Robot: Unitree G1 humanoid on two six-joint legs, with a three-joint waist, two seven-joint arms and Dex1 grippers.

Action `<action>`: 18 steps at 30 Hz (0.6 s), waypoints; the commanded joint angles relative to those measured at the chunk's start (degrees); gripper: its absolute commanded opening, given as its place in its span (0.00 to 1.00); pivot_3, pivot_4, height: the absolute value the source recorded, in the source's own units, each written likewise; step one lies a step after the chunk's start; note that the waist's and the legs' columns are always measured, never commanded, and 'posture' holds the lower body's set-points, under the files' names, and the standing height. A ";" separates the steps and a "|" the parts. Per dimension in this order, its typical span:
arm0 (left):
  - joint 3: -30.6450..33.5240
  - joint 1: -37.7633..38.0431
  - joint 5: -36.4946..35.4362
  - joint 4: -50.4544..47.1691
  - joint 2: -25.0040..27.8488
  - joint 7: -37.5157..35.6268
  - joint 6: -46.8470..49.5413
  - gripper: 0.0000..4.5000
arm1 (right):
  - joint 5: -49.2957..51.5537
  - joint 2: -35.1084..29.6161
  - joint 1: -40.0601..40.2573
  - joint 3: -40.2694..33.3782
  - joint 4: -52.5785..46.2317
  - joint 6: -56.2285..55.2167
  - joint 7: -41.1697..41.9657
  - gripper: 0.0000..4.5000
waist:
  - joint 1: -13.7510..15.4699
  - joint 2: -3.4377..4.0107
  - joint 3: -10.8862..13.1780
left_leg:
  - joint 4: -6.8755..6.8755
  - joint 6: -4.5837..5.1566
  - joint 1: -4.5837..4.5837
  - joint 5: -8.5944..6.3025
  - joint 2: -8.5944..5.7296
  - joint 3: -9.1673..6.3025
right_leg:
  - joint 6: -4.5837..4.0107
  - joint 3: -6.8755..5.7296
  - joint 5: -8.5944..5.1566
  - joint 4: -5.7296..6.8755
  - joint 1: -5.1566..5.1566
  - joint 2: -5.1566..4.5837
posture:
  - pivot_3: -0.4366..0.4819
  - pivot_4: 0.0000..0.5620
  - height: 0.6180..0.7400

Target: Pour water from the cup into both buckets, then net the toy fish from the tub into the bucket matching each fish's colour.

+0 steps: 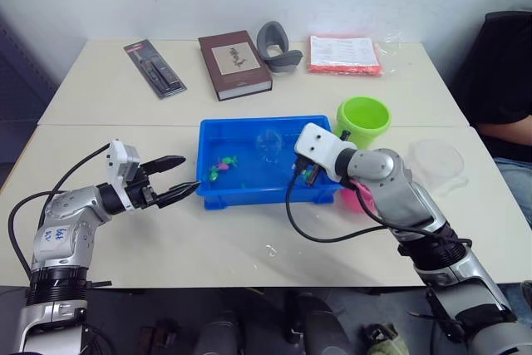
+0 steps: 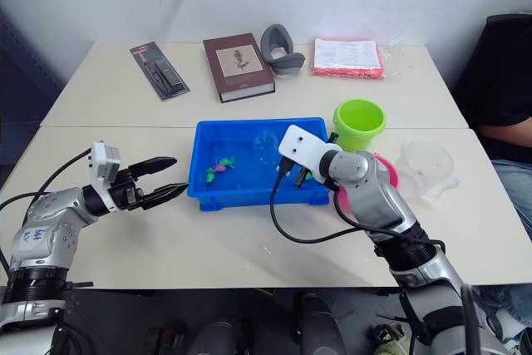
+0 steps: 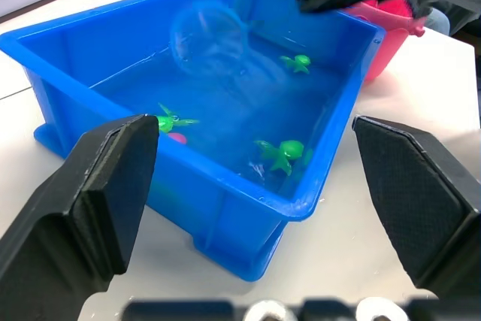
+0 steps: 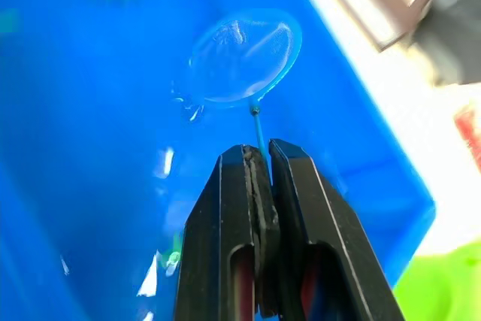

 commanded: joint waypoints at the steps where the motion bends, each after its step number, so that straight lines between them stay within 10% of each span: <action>1: 1.02 0.18 -0.62 -0.73 0.21 -0.16 -0.74 0.99 | 1.14 2.70 -1.69 0.10 -2.25 0.29 -0.45 0.00 | 0.11 0.00 0.00 | 0.00 0.00 0.00 0.00 0.00 0.00 | 0.00 0.00 0.00 0.00 0.00 0.00 | 0.48 0.27 1.00; 18: 0.85 -0.25 -0.67 -1.11 0.13 0.35 -0.33 0.99 | -4.90 6.27 -3.04 5.93 7.32 -5.73 -3.87 0.00 | 0.08 0.00 0.00 | 0.01 0.00 -0.01 0.00 -0.01 0.00 | 0.00 -0.01 0.00 0.00 0.00 -0.02 | 0.48 0.27 1.00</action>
